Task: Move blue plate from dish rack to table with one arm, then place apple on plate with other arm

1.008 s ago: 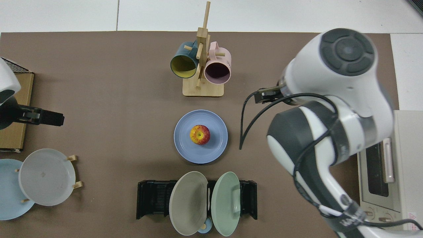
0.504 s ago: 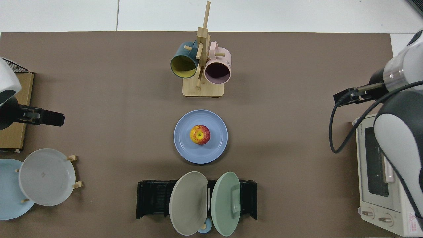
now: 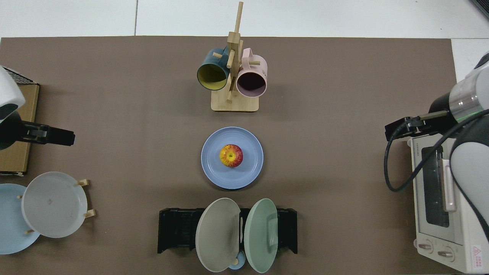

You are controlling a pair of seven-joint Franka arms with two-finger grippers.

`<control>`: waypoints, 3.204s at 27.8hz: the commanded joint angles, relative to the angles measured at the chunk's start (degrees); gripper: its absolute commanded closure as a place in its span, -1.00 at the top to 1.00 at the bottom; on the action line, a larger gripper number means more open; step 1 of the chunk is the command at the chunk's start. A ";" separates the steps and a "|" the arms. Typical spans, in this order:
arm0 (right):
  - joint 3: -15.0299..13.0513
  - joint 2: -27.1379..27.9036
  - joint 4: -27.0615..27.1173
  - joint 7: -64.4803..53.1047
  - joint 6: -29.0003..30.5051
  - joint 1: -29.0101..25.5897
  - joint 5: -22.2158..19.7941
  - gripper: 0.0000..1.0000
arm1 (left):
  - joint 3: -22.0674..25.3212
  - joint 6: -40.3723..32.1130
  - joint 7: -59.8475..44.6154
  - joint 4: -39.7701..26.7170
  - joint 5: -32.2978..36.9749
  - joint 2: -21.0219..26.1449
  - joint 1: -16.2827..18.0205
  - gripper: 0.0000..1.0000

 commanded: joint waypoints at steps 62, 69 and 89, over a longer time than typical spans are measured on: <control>1.38 -2.83 -2.31 2.39 0.48 -2.07 1.41 1.00 | 6.79 -2.02 -2.39 2.46 0.42 0.37 -9.58 1.00; 1.38 -2.83 -2.31 2.39 0.48 -2.07 1.41 1.00 | 10.32 -2.56 -2.39 2.63 -0.11 0.45 -12.49 1.00; 1.38 -2.83 -2.31 2.39 0.48 -2.07 1.41 1.00 | 11.64 -2.56 -1.68 4.13 -1.17 0.81 -11.53 1.00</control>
